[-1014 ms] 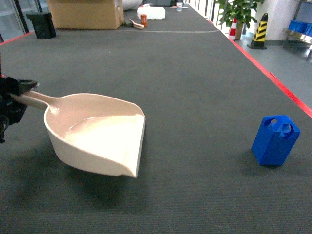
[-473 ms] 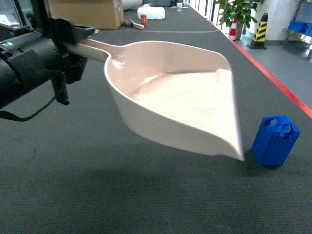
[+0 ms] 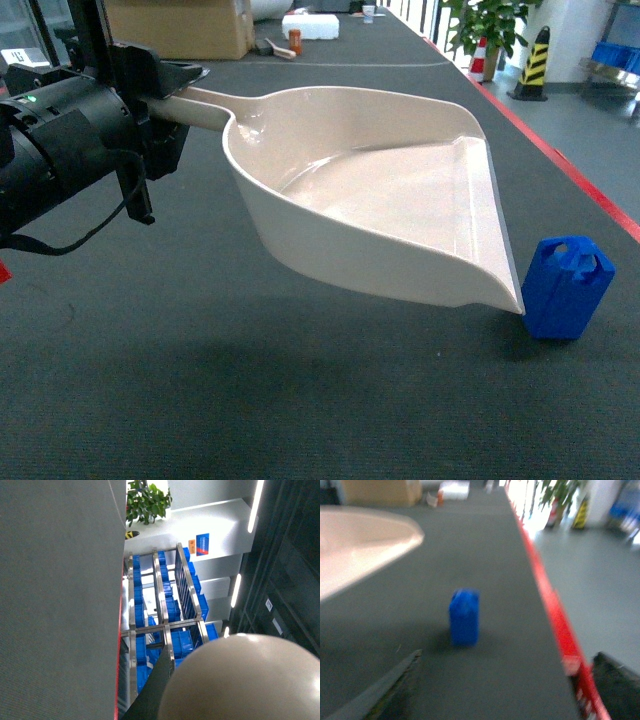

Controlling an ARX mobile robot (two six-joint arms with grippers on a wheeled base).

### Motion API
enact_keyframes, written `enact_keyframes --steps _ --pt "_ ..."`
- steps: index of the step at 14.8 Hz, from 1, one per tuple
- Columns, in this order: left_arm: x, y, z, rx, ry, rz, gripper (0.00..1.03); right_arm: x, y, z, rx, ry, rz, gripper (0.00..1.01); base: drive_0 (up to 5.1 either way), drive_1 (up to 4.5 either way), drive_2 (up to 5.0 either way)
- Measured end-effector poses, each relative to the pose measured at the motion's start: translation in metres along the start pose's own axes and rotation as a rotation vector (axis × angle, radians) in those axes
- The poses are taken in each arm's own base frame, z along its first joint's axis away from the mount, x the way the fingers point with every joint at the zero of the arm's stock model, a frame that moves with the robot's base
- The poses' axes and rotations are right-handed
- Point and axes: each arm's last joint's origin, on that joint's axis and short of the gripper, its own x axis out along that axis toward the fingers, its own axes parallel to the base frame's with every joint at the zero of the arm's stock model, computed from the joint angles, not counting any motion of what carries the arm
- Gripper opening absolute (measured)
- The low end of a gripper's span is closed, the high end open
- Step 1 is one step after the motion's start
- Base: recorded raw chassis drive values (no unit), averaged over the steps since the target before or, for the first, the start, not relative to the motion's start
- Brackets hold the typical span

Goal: Place part in tray to right shelf

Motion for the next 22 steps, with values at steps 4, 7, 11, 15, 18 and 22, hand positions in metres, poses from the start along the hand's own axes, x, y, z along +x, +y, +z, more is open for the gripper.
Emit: enact_keyframes --steps 4,7,11,15,18,22 --pt "0.001 -0.001 -0.006 -0.003 0.024 -0.003 0.12 0.023 -0.008 -0.005 -0.112 0.171 0.031 0.98 0.0 0.0 0.0" --pt "0.001 0.0 -0.004 -0.003 0.016 -0.002 0.12 0.074 -0.011 0.008 -0.155 0.228 0.106 0.98 0.0 0.0 0.0" --pt "0.0 0.0 -0.003 -0.002 0.014 -0.002 0.12 0.156 0.009 0.013 -0.136 0.322 0.146 0.98 0.0 0.0 0.0" --pt "0.0 0.0 -0.003 -0.002 0.013 -0.002 0.12 0.214 0.033 0.009 -0.105 0.358 0.152 0.98 0.0 0.0 0.0" --pt "0.0 0.0 -0.003 -0.003 0.014 -0.002 0.12 0.241 0.04 -0.012 -0.11 0.414 0.107 0.98 0.0 0.0 0.0" --pt "0.0 0.0 -0.003 -0.003 0.014 -0.002 0.12 0.25 0.046 -0.035 -0.085 0.444 0.094 0.55 0.0 0.0 0.0"
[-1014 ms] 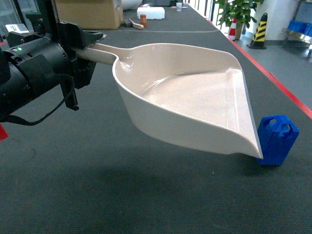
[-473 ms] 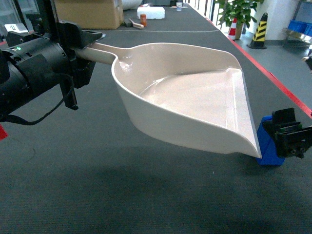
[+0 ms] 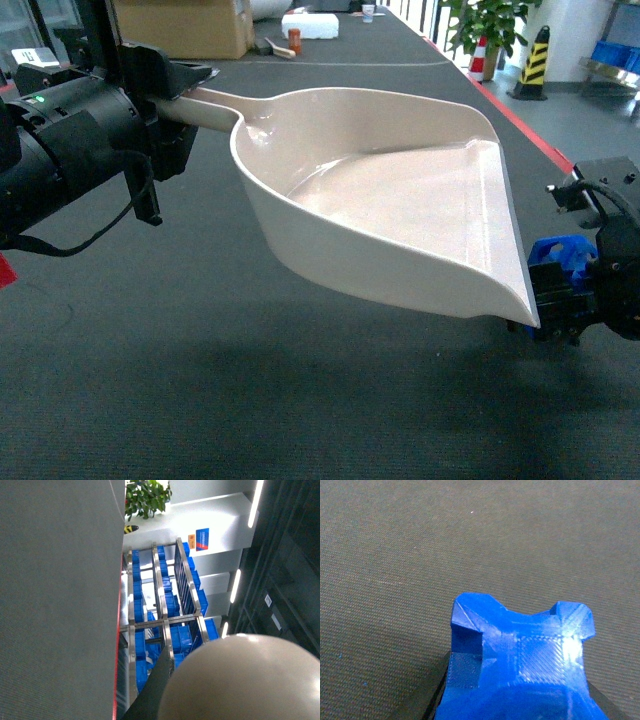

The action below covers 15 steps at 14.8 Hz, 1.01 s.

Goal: Place part in tray to right shelf

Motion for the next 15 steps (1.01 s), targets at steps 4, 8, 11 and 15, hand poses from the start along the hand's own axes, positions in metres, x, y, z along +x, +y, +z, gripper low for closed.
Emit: enact_keyframes --steps 4,8,11,15 --pt "0.0 0.0 0.0 0.0 0.0 0.0 0.12 -0.072 -0.028 0.024 0.033 -0.116 -0.079 0.47 0.0 0.0 0.0" --pt "0.0 0.0 0.0 0.0 0.001 0.0 0.12 -0.168 0.001 0.118 0.065 -0.583 0.128 0.47 0.0 0.0 0.0" --pt "0.0 0.0 0.0 0.0 0.001 0.0 0.12 -0.144 0.076 0.12 0.171 -0.519 0.384 0.47 0.0 0.0 0.0" --pt "0.0 0.0 0.0 0.0 0.0 0.0 0.12 -0.102 0.137 0.092 0.261 -0.276 0.516 0.62 0.0 0.0 0.0"
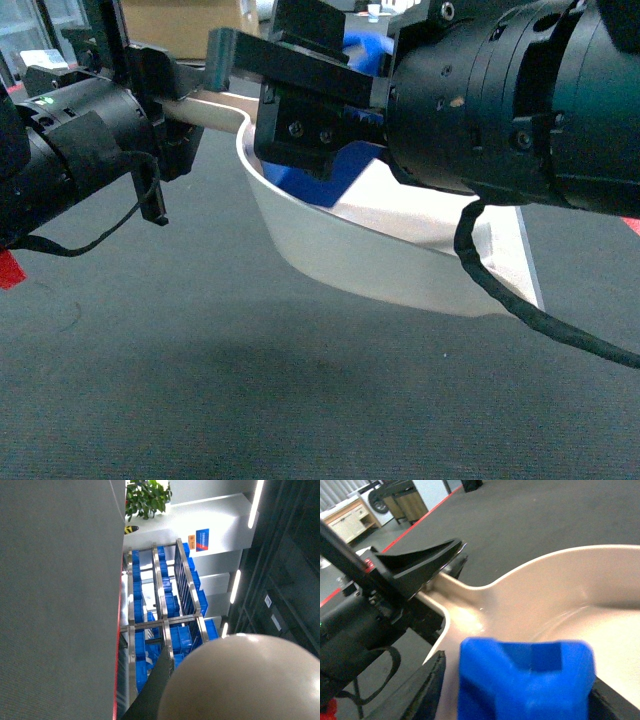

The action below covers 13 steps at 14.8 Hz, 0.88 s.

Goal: Place part in tray to right shelf

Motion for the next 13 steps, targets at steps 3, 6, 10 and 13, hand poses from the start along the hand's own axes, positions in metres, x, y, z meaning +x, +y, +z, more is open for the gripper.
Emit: enact_keyframes --steps 3,6,10,13 --pt "0.0 0.0 0.0 0.001 -0.002 0.001 0.12 -0.042 0.002 0.039 -0.072 -0.258 -0.083 1.0 0.0 0.0 0.0" --pt "0.0 0.0 0.0 0.002 0.0 0.0 0.12 -0.122 -0.025 0.042 -0.21 -0.444 -0.333 0.98 0.0 0.0 0.0" --pt "0.0 0.0 0.0 0.002 -0.001 0.001 0.12 -0.207 -0.045 -0.029 -0.398 -0.416 -0.567 0.98 0.0 0.0 0.0" --pt "0.0 0.0 0.0 0.002 0.002 0.0 0.12 -0.21 -0.043 -0.022 -0.4 -0.456 -0.567 0.98 5.0 -2.5 -2.5"
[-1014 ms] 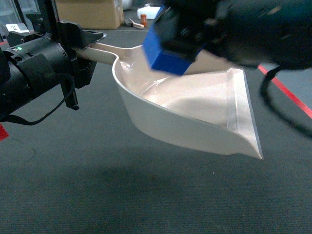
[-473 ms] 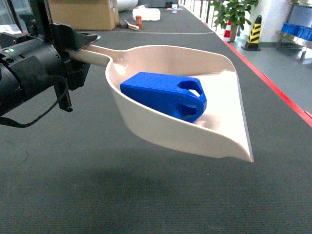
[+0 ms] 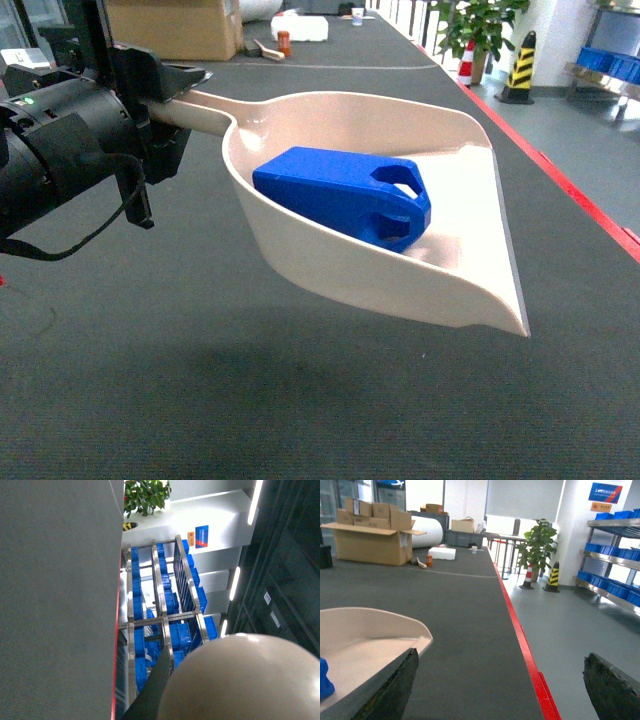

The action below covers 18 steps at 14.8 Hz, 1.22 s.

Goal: Place part in tray to right shelf

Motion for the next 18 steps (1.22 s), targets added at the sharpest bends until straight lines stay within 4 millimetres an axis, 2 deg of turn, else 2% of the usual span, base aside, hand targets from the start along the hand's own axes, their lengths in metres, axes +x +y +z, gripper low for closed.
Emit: enact_keyframes --steps 5,18 --pt "-0.0008 0.0007 0.005 0.002 -0.024 0.003 0.12 0.0003 0.0005 -0.0009 -0.005 0.007 0.006 0.98 5.0 -2.48 -2.5" --pt "0.0 -0.0003 0.0009 0.001 -0.008 -0.002 0.12 0.0001 0.0003 -0.0005 -0.003 0.004 0.002 0.98 4.9 -2.53 -2.5"
